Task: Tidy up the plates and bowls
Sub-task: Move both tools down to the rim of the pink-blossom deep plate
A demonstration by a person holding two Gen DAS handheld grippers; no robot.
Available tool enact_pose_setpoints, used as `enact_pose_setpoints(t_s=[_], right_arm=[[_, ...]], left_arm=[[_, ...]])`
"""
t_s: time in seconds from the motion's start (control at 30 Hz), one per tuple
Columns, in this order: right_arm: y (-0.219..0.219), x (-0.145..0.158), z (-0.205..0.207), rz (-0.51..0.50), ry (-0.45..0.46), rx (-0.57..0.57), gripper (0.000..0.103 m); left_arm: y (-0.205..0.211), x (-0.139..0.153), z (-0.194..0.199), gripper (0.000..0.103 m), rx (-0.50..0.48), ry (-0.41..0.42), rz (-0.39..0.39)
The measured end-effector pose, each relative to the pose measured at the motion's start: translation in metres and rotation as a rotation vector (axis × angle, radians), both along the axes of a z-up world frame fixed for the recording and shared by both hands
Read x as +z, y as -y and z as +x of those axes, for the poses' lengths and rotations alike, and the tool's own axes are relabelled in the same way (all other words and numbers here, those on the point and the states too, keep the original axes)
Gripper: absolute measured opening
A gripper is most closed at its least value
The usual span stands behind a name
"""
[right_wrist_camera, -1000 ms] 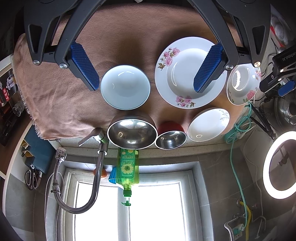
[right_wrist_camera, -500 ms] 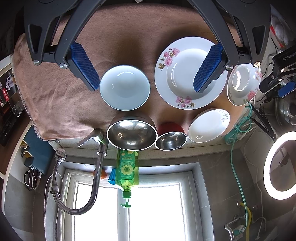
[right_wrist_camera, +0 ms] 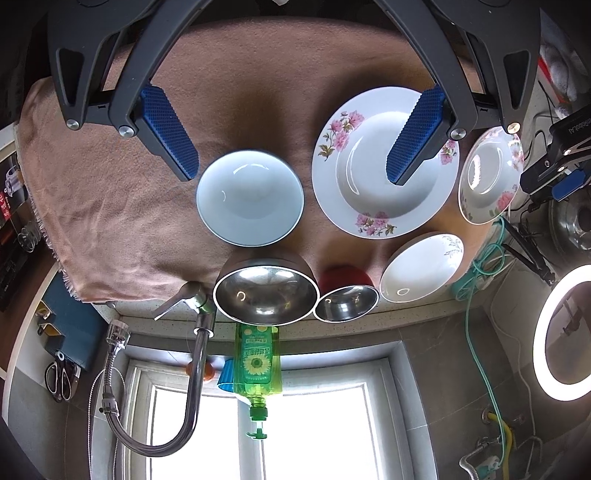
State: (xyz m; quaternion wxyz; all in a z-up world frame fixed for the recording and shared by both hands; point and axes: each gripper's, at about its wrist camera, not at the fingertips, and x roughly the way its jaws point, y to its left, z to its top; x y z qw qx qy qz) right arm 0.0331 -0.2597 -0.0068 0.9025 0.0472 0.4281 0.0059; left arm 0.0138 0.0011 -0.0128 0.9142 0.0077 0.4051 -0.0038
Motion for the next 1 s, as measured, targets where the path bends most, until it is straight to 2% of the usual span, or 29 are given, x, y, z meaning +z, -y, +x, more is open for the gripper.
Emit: enact_pose_setpoints(t_s=[0.1,0.23,0.3,0.4,0.47,0.53,0.6,0.63,0.7,0.77,0.83,1.0], right_arm=[[0.004,-0.003,-0.002,0.012,-0.013,-0.009,0.103],[0.010,-0.007,-0.006,0.050,-0.027,-0.023,0.103],[0.013,-0.010,-0.008,0.079,-0.037,-0.018,0.099],[0.016,-0.016,-0.009,0.108,-0.060,-0.014,0.097],[0.017,-0.021,-0.011,0.138,-0.075,-0.007,0.091],[0.018,-0.029,-0.011,0.169,-0.108,0.002,0.073],[0.019,-0.038,-0.011,0.205,-0.142,0.003,0.065],[0.021,-0.043,-0.011,0.228,-0.157,0.005,0.059],[0.021,-0.051,-0.010,0.258,-0.184,0.004,0.058],[0.022,-0.057,-0.010,0.283,-0.199,0.004,0.056],[0.022,-0.062,-0.008,0.304,-0.214,0.008,0.049],[0.028,-0.077,-0.003,0.384,-0.257,-0.010,0.049]], left_arm=[[-0.003,-0.001,0.003,0.099,-0.015,0.006,-0.006],[-0.010,-0.005,0.009,0.095,-0.038,-0.030,-0.019],[-0.013,-0.007,0.012,0.094,-0.047,-0.042,-0.031],[-0.016,-0.012,0.017,0.080,-0.070,-0.071,-0.048],[-0.018,-0.017,0.021,0.076,-0.087,-0.087,-0.063],[-0.020,-0.021,0.025,0.069,-0.103,-0.111,-0.083],[-0.021,-0.026,0.029,0.067,-0.118,-0.139,-0.103],[-0.021,-0.028,0.031,0.057,-0.129,-0.147,-0.110],[-0.022,-0.034,0.036,0.048,-0.143,-0.174,-0.133],[-0.025,-0.039,0.042,0.047,-0.150,-0.211,-0.179],[-0.023,-0.044,0.047,0.037,-0.170,-0.234,-0.192],[-0.018,-0.050,0.063,0.032,-0.223,-0.274,-0.221]])
